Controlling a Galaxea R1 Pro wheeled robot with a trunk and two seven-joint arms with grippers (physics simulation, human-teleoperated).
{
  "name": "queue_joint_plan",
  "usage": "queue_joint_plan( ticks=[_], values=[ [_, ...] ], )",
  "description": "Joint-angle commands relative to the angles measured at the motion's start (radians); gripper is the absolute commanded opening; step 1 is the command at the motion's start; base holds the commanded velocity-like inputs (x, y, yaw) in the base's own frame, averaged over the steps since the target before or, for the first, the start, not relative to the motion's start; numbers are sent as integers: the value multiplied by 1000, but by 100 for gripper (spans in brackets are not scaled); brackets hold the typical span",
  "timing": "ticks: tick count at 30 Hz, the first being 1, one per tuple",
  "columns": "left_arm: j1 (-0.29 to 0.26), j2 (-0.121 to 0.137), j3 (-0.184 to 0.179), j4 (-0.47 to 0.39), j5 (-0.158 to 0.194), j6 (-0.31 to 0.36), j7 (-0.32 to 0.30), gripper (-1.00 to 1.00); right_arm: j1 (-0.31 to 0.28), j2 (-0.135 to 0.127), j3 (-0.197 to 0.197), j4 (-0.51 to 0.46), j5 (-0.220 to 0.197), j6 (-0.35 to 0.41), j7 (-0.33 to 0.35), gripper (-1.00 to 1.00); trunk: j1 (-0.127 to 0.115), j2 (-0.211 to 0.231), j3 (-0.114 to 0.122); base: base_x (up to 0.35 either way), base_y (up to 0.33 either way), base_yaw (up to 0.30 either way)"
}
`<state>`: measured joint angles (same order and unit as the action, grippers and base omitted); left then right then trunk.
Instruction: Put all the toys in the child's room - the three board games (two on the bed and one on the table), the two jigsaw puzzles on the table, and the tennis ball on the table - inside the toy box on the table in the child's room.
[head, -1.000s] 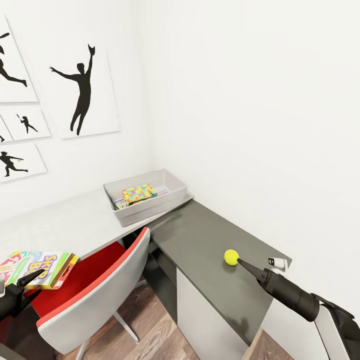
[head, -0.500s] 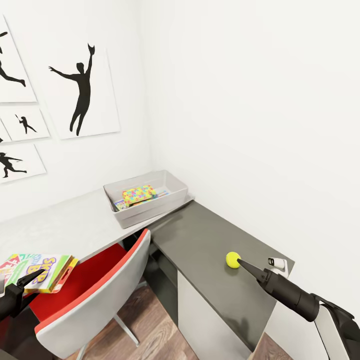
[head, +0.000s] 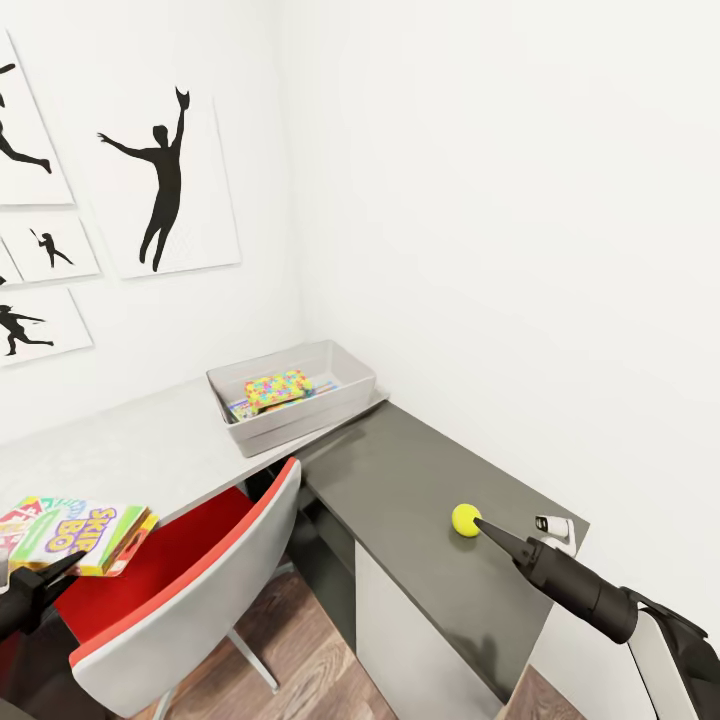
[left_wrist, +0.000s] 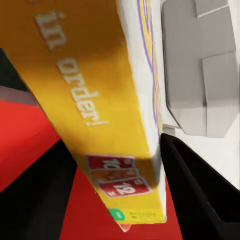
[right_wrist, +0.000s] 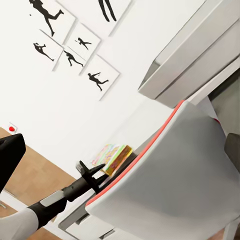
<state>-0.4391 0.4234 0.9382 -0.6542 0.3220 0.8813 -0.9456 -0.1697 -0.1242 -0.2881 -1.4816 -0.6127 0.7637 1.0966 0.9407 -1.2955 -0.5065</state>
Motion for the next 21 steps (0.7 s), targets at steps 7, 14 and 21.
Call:
queue_joint_plan(
  ticks=[7,14,21],
  values=[
    [-1,0,2,-6,-14,-2,-7,-100,-1,0,0,0,-4,5,2,100,0,-1,-1,0,0,0],
    [-4,8,0,-16,-15,35,-8,-100,-1,0,0,1,-3,4,2,100,-8,13,5,0,0,0],
    [-7,37,-8,-19,-15,64,-10,-100,-1,0,0,1,-2,3,3,100,-35,62,27,0,0,0]
  ],
)
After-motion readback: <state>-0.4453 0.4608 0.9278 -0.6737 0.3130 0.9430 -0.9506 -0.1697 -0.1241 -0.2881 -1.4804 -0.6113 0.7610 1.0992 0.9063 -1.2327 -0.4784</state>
